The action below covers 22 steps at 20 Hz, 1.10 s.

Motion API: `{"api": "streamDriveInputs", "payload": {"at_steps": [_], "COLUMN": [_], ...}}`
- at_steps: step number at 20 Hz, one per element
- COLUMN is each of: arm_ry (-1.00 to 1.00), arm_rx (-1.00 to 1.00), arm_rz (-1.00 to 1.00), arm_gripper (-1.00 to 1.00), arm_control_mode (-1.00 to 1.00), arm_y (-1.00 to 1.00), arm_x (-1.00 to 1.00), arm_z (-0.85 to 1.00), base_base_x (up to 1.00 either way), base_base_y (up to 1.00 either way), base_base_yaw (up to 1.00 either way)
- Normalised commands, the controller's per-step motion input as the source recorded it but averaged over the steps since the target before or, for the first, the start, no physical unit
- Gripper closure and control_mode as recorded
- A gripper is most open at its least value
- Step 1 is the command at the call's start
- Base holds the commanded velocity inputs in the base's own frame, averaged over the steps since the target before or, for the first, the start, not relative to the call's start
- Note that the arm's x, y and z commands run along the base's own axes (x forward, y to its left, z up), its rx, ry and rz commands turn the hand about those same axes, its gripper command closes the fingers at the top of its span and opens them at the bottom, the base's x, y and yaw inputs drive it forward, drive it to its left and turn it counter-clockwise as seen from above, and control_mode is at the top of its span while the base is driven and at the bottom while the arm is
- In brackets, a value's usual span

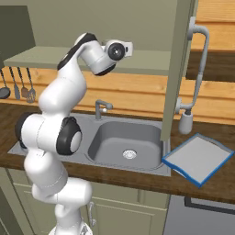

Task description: Pick the kettle from the counter and place it on the tray. Then pick the mug from the cabinet and place it on the tray. Then close the cabinet doors.

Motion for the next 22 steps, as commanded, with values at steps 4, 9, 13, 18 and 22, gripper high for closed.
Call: {"api": "streamDriveInputs", "payload": {"at_steps": [4, 9, 13, 18, 22], "arm_ry": [-0.04, -0.01, 0.0, 0.0, -0.01], "arm_rx": [0.0, 0.0, 0.0, 0.0, 0.0], "arm_rz": [0.0, 0.0, 0.0, 0.0, 0.0], "arm_gripper": [1.0, 1.0, 1.0, 1.0, 1.0], "arm_control_mode": [-1.0, -1.0, -1.0, -1.0, -1.0], "arm_y": [0.23, 0.52, 0.55, 0.33, 0.18], "arm_x": [-0.3, -0.43, -0.68, -0.78, -0.96], "arm_z": [0.0, 0.0, 0.0, 0.0, 0.04], "base_base_x": [0.0, 0.0, 0.0, 0.0, 0.0], "base_base_y": [0.0, 0.0, 0.0, 0.0, 0.0], "base_base_yaw": [0.0, 0.0, 0.0, 0.0, 0.0]}}
